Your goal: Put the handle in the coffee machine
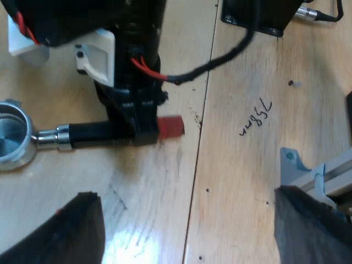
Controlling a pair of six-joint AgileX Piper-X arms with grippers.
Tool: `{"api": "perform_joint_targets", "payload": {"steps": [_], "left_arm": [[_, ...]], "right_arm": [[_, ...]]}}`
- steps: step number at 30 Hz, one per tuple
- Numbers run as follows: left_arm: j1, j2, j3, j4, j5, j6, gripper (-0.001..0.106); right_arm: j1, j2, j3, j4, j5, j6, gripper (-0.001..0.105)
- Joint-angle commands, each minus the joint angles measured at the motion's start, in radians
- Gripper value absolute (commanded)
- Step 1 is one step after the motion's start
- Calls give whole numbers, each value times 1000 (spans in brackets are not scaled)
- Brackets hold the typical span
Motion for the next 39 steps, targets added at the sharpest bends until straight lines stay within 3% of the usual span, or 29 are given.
{"api": "perform_joint_targets", "payload": {"steps": [1,11,15,19,21,28,32,39], "left_arm": [[-3,-2,-4,12,0,0,67],[78,-2,-4,12,0,0,67],[83,-2,-4,12,0,-1,67],[83,-2,-4,12,0,-1,67],[83,-2,-4,12,0,-1,67],[83,-2,-4,12,0,-1,67],[83,-2,-4,12,0,-1,67],[83,-2,-4,12,0,-1,67]], "right_arm": [[46,10,1,-51,-22,3,0],[149,62,1,-207,-24,99,0],[162,108,1,-351,-47,183,0],[162,117,1,-394,-49,200,0],[163,151,1,-599,-50,275,0],[163,156,1,-770,10,276,0],[163,156,1,-757,36,276,0],[163,155,1,-631,-35,276,0]]}}
